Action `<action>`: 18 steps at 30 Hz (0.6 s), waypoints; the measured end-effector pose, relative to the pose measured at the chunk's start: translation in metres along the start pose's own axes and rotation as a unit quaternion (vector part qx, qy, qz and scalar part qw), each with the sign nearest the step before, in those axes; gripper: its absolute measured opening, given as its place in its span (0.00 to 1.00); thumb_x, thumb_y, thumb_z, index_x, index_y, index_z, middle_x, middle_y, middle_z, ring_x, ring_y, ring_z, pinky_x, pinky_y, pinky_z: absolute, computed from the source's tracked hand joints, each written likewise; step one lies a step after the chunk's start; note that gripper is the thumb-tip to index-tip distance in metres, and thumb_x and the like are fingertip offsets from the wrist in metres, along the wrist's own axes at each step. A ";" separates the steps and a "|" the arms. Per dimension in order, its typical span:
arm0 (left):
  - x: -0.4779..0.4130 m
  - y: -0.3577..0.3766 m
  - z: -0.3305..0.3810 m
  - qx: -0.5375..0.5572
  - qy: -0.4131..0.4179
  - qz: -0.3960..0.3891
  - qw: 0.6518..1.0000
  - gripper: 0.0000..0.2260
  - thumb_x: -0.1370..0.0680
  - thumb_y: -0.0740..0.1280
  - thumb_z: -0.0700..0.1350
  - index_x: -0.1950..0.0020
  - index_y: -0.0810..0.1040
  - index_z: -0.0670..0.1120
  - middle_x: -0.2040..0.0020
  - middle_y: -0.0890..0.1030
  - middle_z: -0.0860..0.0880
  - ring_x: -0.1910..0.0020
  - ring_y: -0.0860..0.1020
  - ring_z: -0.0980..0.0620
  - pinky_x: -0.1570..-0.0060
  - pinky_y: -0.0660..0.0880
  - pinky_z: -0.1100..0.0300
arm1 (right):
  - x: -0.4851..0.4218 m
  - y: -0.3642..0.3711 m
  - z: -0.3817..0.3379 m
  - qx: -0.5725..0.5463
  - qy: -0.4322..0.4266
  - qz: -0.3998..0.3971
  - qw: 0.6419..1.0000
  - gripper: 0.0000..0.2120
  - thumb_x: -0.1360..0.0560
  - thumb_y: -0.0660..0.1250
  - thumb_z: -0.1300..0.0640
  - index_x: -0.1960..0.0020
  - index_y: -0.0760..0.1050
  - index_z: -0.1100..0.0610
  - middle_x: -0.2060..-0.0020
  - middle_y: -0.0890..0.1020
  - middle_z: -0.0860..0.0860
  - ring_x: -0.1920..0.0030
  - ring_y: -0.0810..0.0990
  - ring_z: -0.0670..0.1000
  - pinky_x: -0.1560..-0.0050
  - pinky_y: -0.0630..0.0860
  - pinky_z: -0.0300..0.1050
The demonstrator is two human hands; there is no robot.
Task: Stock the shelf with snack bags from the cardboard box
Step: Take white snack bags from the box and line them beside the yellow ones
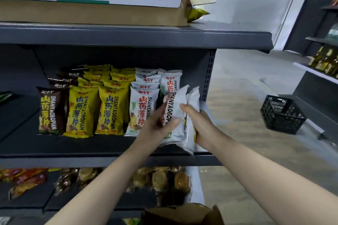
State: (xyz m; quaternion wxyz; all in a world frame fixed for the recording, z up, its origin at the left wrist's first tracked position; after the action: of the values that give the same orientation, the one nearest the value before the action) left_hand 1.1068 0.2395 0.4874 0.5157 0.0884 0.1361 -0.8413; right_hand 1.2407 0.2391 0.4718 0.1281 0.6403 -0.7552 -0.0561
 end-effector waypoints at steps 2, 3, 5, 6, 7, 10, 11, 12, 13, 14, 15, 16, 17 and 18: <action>-0.016 0.005 -0.014 -0.030 -0.012 -0.063 0.997 0.29 0.27 0.70 0.56 0.29 0.60 0.64 0.37 0.73 0.68 0.35 0.69 0.68 0.38 0.70 0.68 | -0.013 -0.007 -0.007 0.007 -0.022 0.003 1.000 0.09 0.23 0.66 0.56 0.45 0.79 0.57 0.52 0.86 0.57 0.51 0.85 0.56 0.46 0.80 0.53; -0.024 0.007 -0.023 -0.060 -0.024 -0.065 0.996 0.35 0.30 0.71 0.60 0.28 0.56 0.66 0.32 0.69 0.64 0.29 0.64 0.60 0.32 0.67 0.57 | -0.020 -0.010 -0.010 0.017 -0.035 0.003 0.999 0.07 0.23 0.66 0.57 0.47 0.79 0.56 0.54 0.86 0.56 0.52 0.85 0.55 0.46 0.80 0.52; -0.038 0.010 -0.042 -0.114 -0.048 -0.053 0.991 0.44 0.36 0.73 0.66 0.27 0.51 0.69 0.26 0.61 0.61 0.24 0.54 0.50 0.30 0.60 0.41 | -0.035 -0.016 -0.012 0.046 -0.047 0.008 0.998 0.05 0.23 0.67 0.57 0.49 0.79 0.54 0.56 0.86 0.52 0.55 0.86 0.50 0.50 0.82 0.47; -0.043 0.010 -0.049 -0.133 -0.065 -0.041 0.988 0.46 0.38 0.74 0.68 0.28 0.49 0.70 0.26 0.58 0.62 0.24 0.52 0.50 0.30 0.58 0.40 | -0.042 -0.019 -0.012 0.066 -0.053 0.012 0.996 0.05 0.23 0.67 0.56 0.48 0.79 0.54 0.55 0.86 0.51 0.55 0.85 0.48 0.53 0.82 0.44; -0.047 0.012 -0.052 -0.151 -0.080 -0.027 0.985 0.47 0.39 0.73 0.68 0.28 0.48 0.71 0.26 0.57 0.64 0.24 0.52 0.52 0.29 0.56 0.41 | -0.050 -0.022 -0.013 0.090 -0.064 0.020 0.994 0.07 0.24 0.68 0.55 0.46 0.79 0.53 0.53 0.86 0.50 0.54 0.85 0.47 0.54 0.81 0.41; -0.060 0.014 -0.057 -0.181 -0.088 0.048 0.978 0.47 0.33 0.74 0.55 0.26 0.45 0.63 0.30 0.60 0.63 0.34 0.57 0.65 0.28 0.52 0.64 | -0.075 -0.033 -0.020 0.163 -0.116 0.068 0.977 0.14 0.25 0.69 0.52 0.42 0.75 0.56 0.50 0.82 0.47 0.54 0.81 0.44 0.61 0.75 0.30; -0.065 0.017 -0.058 -0.187 -0.091 0.074 0.975 0.46 0.30 0.74 0.49 0.24 0.45 0.58 0.34 0.62 0.63 0.42 0.57 0.70 0.37 0.51 0.78 | -0.081 -0.037 -0.023 0.180 -0.132 0.088 0.971 0.15 0.25 0.69 0.52 0.42 0.72 0.55 0.51 0.80 0.46 0.54 0.79 0.44 0.60 0.74 0.30; -0.071 0.020 -0.061 -0.190 -0.096 0.097 0.972 0.44 0.29 0.74 0.45 0.24 0.46 0.54 0.38 0.62 0.62 0.46 0.56 0.72 0.48 0.51 0.87 | -0.089 -0.040 -0.025 0.197 -0.143 0.103 0.964 0.16 0.26 0.70 0.52 0.41 0.69 0.54 0.53 0.77 0.45 0.54 0.77 0.45 0.56 0.73 0.34; -0.078 0.021 -0.068 -0.193 -0.099 0.116 0.969 0.43 0.29 0.74 0.43 0.24 0.48 0.50 0.41 0.62 0.61 0.45 0.57 0.70 0.54 0.51 0.89 | -0.096 -0.043 -0.027 0.216 -0.153 0.110 0.958 0.19 0.26 0.69 0.51 0.39 0.68 0.54 0.54 0.76 0.44 0.53 0.76 0.47 0.55 0.72 0.38; -0.086 0.021 -0.075 -0.190 -0.101 0.134 0.967 0.42 0.30 0.75 0.43 0.25 0.51 0.48 0.41 0.63 0.60 0.41 0.61 0.66 0.51 0.54 0.86 | -0.104 -0.045 -0.028 0.230 -0.159 0.114 0.953 0.20 0.26 0.69 0.52 0.38 0.67 0.55 0.57 0.75 0.43 0.53 0.76 0.48 0.57 0.71 0.40; -0.092 0.021 -0.083 -0.185 -0.106 0.151 0.965 0.40 0.31 0.75 0.44 0.27 0.55 0.47 0.41 0.66 0.58 0.37 0.66 0.60 0.46 0.59 0.79 | -0.111 -0.048 -0.028 0.239 -0.165 0.122 0.949 0.20 0.26 0.69 0.52 0.37 0.67 0.56 0.59 0.74 0.42 0.54 0.77 0.48 0.60 0.71 0.38; -0.098 0.019 -0.091 -0.187 -0.112 0.167 0.962 0.38 0.32 0.76 0.44 0.29 0.58 0.45 0.40 0.68 0.55 0.36 0.68 0.55 0.43 0.63 0.71 | -0.117 -0.050 -0.028 0.245 -0.168 0.133 0.946 0.21 0.25 0.68 0.53 0.37 0.67 0.57 0.60 0.73 0.42 0.56 0.77 0.47 0.62 0.69 0.36; -0.104 0.019 -0.097 -0.198 -0.119 0.180 0.956 0.36 0.32 0.76 0.45 0.31 0.60 0.44 0.39 0.70 0.52 0.35 0.69 0.52 0.42 0.66 0.66 | -0.122 -0.053 -0.028 0.249 -0.173 0.143 0.942 0.21 0.25 0.68 0.53 0.36 0.67 0.57 0.61 0.72 0.41 0.57 0.76 0.45 0.63 0.69 0.36; -0.109 0.018 -0.103 -0.214 -0.120 0.191 0.950 0.34 0.32 0.75 0.46 0.33 0.61 0.42 0.38 0.71 0.48 0.35 0.69 0.50 0.41 0.67 0.63 | -0.126 -0.055 -0.028 0.252 -0.177 0.151 0.939 0.21 0.25 0.68 0.53 0.36 0.66 0.58 0.61 0.72 0.41 0.59 0.76 0.44 0.63 0.69 0.37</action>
State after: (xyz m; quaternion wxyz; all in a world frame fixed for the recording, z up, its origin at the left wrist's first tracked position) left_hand 1.1730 0.3562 0.4191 0.6861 -0.1010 0.2309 -0.6824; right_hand 1.3185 0.3551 0.4696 -0.1663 0.5094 -0.8432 0.0431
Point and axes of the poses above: each hand's wrist, its own x-axis away from the middle knuckle, its own y-axis out of the palm, z = x × y, the point moved 5 cm from there along -x, towards the middle knuckle
